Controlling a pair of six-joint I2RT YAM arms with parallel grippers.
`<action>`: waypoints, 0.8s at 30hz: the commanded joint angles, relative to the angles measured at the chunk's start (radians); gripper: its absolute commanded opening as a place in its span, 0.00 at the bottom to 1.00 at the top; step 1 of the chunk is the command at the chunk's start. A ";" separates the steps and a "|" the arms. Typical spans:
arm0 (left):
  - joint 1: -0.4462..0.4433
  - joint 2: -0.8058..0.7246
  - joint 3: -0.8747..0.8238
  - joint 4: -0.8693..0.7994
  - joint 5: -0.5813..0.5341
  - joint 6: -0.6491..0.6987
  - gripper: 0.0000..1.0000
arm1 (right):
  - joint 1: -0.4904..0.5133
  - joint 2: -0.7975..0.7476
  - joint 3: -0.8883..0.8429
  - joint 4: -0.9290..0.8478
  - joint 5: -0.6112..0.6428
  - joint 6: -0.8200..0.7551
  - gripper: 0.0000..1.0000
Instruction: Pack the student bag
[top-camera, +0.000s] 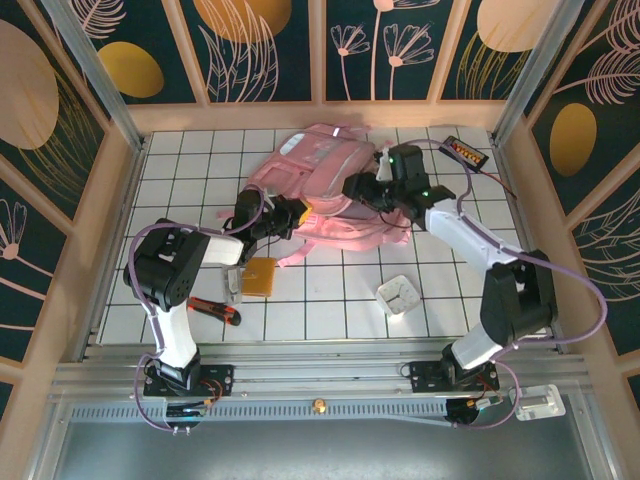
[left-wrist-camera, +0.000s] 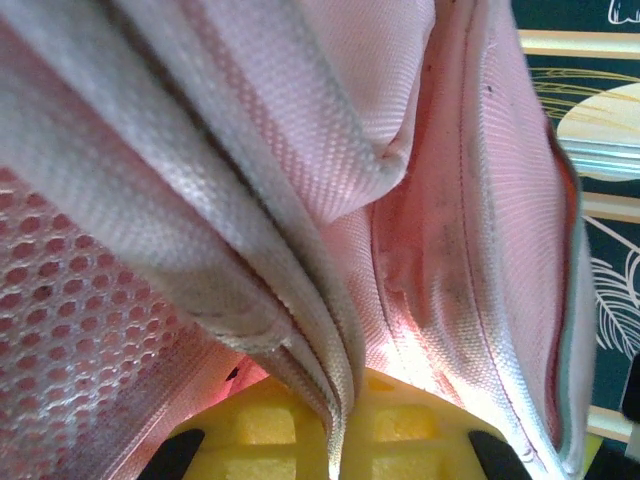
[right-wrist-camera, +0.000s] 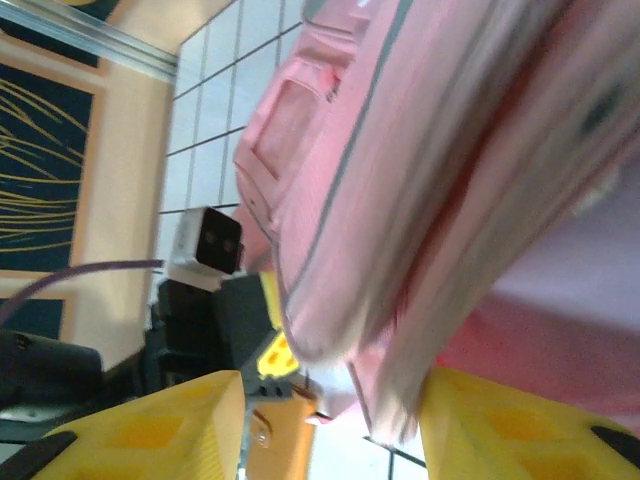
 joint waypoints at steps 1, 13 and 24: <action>0.006 -0.044 0.038 0.111 -0.016 -0.057 0.00 | 0.099 -0.122 -0.082 -0.041 0.182 -0.036 0.49; 0.002 -0.074 0.055 0.053 -0.011 -0.048 0.00 | 0.373 -0.024 -0.138 0.048 0.569 0.037 0.49; 0.000 -0.084 0.063 0.055 -0.003 -0.051 0.00 | 0.376 0.154 0.028 -0.073 0.649 0.070 0.46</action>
